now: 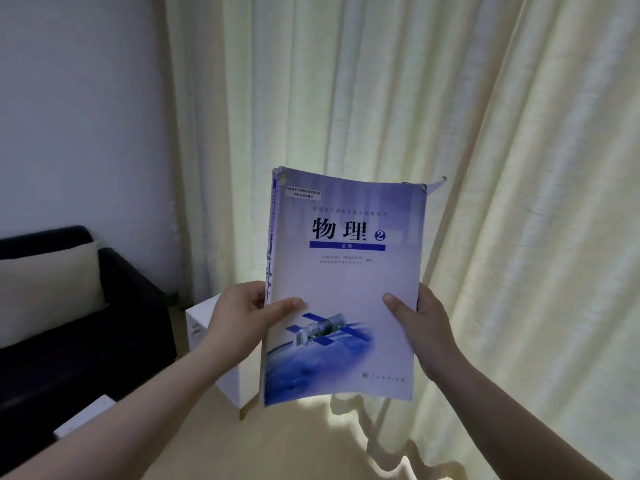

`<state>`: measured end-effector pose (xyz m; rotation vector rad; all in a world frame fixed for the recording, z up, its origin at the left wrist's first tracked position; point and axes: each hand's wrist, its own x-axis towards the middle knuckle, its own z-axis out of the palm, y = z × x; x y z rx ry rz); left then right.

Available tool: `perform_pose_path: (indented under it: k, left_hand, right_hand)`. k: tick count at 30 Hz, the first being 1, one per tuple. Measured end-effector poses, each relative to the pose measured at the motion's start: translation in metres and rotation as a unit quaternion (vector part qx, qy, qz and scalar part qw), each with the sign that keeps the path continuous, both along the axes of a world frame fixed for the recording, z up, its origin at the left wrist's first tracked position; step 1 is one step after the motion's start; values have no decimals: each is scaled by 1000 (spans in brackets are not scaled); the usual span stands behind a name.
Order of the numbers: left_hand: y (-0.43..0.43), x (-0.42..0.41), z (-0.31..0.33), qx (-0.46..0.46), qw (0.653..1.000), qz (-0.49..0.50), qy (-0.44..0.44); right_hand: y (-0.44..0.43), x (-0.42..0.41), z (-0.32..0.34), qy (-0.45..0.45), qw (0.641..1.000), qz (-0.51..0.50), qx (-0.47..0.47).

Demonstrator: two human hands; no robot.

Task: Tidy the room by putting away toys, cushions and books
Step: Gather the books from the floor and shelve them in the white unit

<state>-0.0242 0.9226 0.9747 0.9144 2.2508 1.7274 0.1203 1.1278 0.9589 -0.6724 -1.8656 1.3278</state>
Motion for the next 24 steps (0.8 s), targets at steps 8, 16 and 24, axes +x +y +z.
perform_pose_path:
  k: [8, 16, 24]
  left_hand:
    - [17, -88, -12, 12, 995, 102, 1]
    - [10, -207, -33, 20, 985, 169, -17]
    - [9, -308, -50, -5, 976, 214, -34]
  right_hand:
    - [41, -133, -13, -12, 995, 98, -15]
    - [43, -283, -23, -31, 986, 166, -11]
    - [49, -405, -42, -55, 976, 210, -16]
